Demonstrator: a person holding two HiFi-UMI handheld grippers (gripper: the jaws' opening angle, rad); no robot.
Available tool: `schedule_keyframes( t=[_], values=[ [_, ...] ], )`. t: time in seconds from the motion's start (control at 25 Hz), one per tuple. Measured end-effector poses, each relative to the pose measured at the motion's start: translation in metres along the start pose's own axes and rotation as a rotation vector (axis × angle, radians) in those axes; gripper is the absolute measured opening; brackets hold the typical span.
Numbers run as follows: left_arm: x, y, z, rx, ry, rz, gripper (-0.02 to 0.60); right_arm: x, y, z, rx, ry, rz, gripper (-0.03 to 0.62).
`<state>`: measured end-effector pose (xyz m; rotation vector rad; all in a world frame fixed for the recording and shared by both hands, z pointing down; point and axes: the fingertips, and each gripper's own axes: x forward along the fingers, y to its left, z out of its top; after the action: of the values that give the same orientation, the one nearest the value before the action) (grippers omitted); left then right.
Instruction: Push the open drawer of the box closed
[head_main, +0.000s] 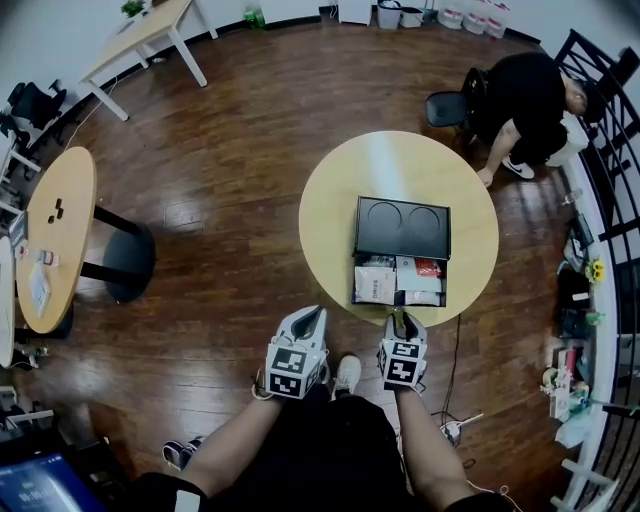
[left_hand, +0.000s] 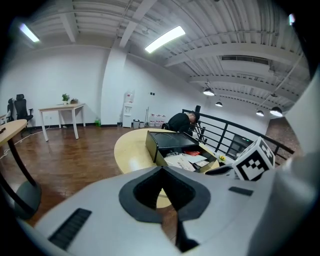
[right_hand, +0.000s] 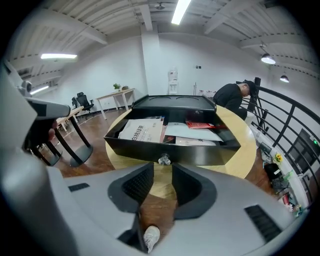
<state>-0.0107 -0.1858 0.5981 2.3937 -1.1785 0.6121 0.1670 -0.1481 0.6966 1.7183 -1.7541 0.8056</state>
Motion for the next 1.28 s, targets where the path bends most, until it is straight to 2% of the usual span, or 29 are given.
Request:
schedule_keyframes(
  t=[0.36, 0.44, 0.6, 0.72, 0.92, 1.28],
  values=[
    [0.012, 0.010, -0.001, 0.018, 0.029, -0.027, 0.000, 0.014, -0.003, 0.010, 0.039, 0.005, -0.042, 0.103],
    [0.014, 0.012, 0.001, 0.001, 0.032, -0.031, 0.000, 0.016, -0.004, 0.012, 0.047, 0.007, -0.050, 0.081],
    [0.017, 0.005, 0.019, -0.039, 0.012, -0.063, 0.000, 0.018, -0.006, 0.011, 0.039, 0.002, -0.064, 0.077],
    [0.021, 0.005, 0.025, -0.038, 0.006, -0.065, 0.000, 0.018, -0.006, 0.012, 0.027, -0.014, -0.062, 0.077],
    [0.019, 0.007, 0.033, -0.089, -0.003, -0.067, 0.000, 0.015, -0.004, 0.014, 0.034, -0.009, -0.061, 0.077],
    [0.021, 0.001, 0.026, -0.068, 0.015, -0.080, 0.000, 0.018, -0.012, 0.029, 0.020, -0.044, -0.056, 0.077]
  ],
)
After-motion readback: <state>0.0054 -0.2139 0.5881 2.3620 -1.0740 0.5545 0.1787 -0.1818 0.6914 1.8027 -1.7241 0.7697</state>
